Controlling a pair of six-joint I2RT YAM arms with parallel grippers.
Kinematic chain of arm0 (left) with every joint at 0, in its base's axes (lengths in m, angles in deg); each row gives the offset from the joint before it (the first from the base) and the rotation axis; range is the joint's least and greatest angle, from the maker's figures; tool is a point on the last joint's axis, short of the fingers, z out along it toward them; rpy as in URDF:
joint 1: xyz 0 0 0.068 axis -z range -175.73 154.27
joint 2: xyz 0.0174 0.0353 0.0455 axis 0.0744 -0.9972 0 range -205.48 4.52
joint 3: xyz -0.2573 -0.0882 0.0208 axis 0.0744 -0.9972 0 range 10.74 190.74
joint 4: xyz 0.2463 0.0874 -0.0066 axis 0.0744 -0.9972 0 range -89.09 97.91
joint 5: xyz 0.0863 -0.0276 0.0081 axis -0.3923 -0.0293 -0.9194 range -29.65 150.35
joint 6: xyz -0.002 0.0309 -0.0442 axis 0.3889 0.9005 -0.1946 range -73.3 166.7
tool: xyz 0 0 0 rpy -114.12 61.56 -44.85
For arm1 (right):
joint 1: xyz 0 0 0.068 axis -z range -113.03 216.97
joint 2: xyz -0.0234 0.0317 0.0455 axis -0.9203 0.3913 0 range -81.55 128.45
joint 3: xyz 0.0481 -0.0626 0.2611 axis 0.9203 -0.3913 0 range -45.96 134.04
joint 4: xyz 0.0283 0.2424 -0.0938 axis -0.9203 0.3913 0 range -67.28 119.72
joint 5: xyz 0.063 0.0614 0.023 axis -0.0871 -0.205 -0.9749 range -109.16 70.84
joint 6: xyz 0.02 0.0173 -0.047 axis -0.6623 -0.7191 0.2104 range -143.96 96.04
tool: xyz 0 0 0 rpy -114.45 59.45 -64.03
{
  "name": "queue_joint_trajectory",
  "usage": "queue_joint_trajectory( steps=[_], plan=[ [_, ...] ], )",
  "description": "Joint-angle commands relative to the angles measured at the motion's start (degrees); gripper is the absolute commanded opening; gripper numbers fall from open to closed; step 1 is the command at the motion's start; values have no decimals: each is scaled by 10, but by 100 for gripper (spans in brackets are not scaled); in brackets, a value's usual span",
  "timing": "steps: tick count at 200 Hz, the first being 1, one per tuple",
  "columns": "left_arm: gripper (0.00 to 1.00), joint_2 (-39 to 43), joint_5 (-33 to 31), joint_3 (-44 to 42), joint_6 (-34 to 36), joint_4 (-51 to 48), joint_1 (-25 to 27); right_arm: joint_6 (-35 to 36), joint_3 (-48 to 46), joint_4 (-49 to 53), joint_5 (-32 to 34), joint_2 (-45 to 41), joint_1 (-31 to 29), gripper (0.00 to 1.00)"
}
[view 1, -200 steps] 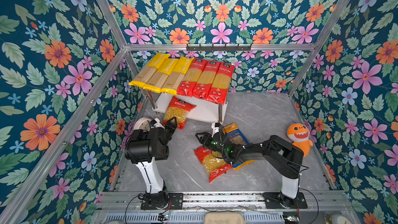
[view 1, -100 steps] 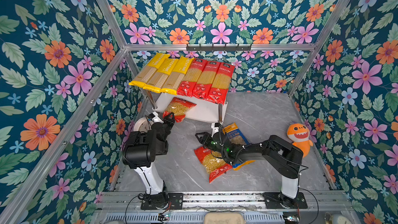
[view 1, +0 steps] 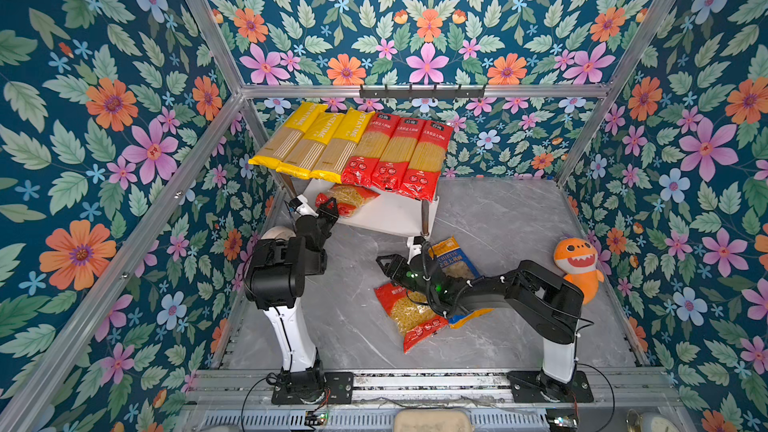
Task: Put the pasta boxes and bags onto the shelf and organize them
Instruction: 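Lower the fusilli bag onto the shelf's lower tier with the left gripper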
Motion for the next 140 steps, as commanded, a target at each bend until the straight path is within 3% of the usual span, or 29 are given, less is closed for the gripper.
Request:
queue_joint_trajectory(
  steps=[1,50,109,140],
  plan=[
    [0,0,-22,35,41,-2,-1,-10,4,-10,0,3,0,52],
    [0,-3,-59,80,117,0,-9,-9,2,-10,-1,0,0,52],
    [0,-6,-56,1,76,66,-24,-10,-1,-10,1,-1,0,52],
    [0,13,-57,-47,75,39,-23,-10,13,-6,-5,6,0,52]
  ],
)
